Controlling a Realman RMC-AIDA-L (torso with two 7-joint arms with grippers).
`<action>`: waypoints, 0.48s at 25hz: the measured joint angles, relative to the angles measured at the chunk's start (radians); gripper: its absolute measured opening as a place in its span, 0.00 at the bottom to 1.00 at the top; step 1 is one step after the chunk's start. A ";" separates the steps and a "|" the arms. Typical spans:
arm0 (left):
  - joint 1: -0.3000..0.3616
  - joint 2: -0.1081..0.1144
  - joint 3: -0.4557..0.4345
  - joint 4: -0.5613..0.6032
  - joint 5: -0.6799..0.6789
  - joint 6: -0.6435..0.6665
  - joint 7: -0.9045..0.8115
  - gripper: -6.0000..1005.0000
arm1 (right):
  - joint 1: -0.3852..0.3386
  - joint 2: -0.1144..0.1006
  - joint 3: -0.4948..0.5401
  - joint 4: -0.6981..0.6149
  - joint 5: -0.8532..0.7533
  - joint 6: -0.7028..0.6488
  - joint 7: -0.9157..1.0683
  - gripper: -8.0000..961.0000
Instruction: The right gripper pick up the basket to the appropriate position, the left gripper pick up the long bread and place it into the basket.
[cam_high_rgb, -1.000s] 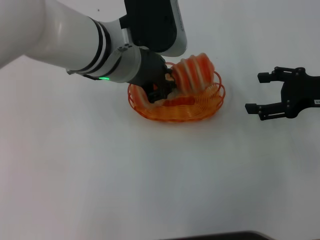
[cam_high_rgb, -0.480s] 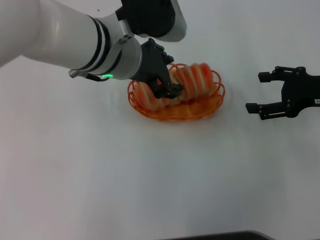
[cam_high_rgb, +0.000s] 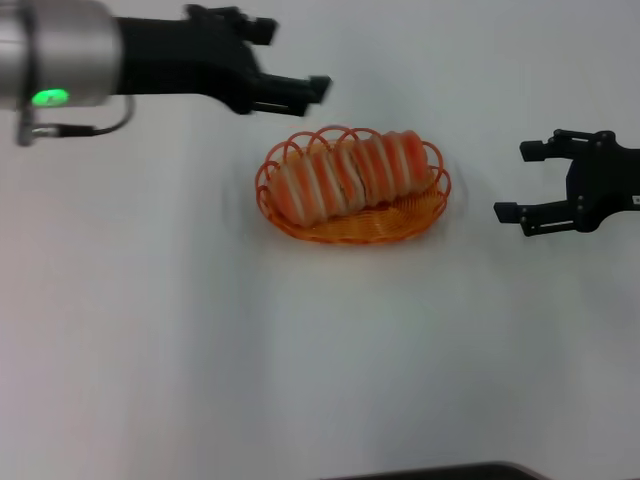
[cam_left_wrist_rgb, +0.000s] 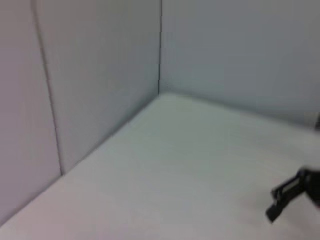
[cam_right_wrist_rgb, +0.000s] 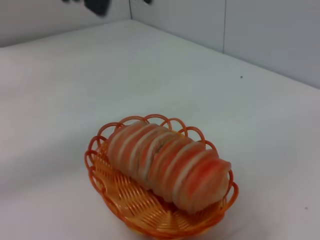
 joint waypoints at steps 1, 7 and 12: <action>0.010 0.001 -0.088 -0.038 -0.057 0.054 0.057 0.86 | 0.000 0.000 0.000 0.000 0.001 -0.001 0.000 1.00; 0.065 0.015 -0.459 -0.282 -0.126 0.307 0.383 0.93 | 0.000 -0.001 0.001 0.000 0.003 0.000 0.000 1.00; 0.165 0.046 -0.538 -0.417 -0.125 0.337 0.532 0.93 | 0.000 0.001 0.002 -0.008 0.005 -0.007 0.000 1.00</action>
